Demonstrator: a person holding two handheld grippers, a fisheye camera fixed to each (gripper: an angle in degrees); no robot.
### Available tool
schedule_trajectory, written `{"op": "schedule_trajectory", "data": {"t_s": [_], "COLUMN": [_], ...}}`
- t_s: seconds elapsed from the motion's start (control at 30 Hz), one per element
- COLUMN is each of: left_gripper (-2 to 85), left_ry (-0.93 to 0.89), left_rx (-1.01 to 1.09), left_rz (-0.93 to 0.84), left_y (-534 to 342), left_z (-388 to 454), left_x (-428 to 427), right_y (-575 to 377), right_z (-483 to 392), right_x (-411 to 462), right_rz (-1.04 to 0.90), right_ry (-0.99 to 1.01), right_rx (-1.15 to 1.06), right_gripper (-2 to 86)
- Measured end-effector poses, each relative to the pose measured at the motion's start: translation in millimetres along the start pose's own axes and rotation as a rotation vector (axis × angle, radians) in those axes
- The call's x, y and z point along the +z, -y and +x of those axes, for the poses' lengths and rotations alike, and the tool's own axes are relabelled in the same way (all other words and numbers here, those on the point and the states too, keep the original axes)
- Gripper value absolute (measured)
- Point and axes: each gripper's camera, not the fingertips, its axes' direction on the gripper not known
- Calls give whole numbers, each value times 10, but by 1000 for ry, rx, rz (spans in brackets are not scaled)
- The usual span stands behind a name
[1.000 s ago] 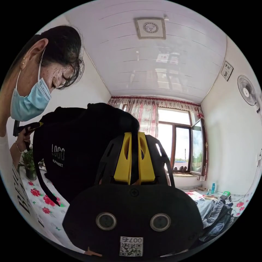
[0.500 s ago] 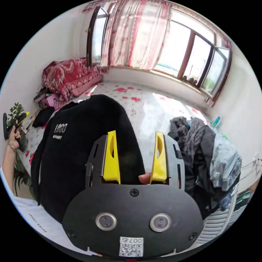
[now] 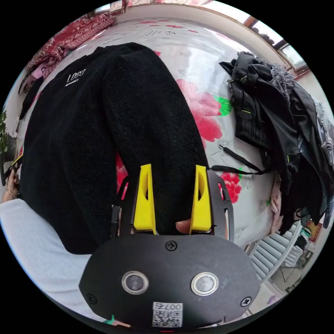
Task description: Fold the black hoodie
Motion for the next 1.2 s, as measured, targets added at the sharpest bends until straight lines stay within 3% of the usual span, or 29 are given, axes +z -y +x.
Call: {"op": "schedule_trajectory", "data": {"t_s": [0.1, 0.23, 0.33, 0.47, 0.57, 0.73, 0.83, 0.9, 1.0, 1.03, 1.2], "left_gripper": [49, 8, 0, -3, 7, 37, 31, 24, 7, 2, -8], "left_ry": [9, 126, 224, 361, 294, 22, 30, 68, 85, 104, 126], "left_rx": [20, -69, -190, -231, -118, 76, 86, 90, 132, 153, 138], "left_rz": [-34, -49, 12, 134, 266, 188, 79, 24, 129, 157, 231], "left_y": [260, 521, 680, 874, 1132, 1986, 2364, 2490, 2500, 2501, 2830], "left_z": [-29, -587, -1067, -1121, -732, 125, 352, 388, 387, 401, 388], "left_x": [-2, -184, -575, -1088, -1255, -414, 186, 462, 503, 519, 623], "right_y": [199, 319, 361, 371, 613, 1669, 2222, 2445, 2585, 2516, 2638], "right_z": [119, 469, 857, 781, 414, -388, -699, -834, -950, -959, -985], "right_x": [-29, -141, -353, -969, -1267, -1025, -683, -440, -26, -64, 49], "right_rz": [-74, -126, -152, 116, 311, 329, 240, 175, 73, 186, 296], "right_ry": [14, -309, -345, -328, -157, 95, 150, 123, 50, 26, -114], "right_rx": [-3, 27, 163, 187, 69, -132, -189, -218, -249, -273, -345], "right_gripper": [79, 43, 32, 22, 25, 37, 38, 37, 36, 36, 33]}}
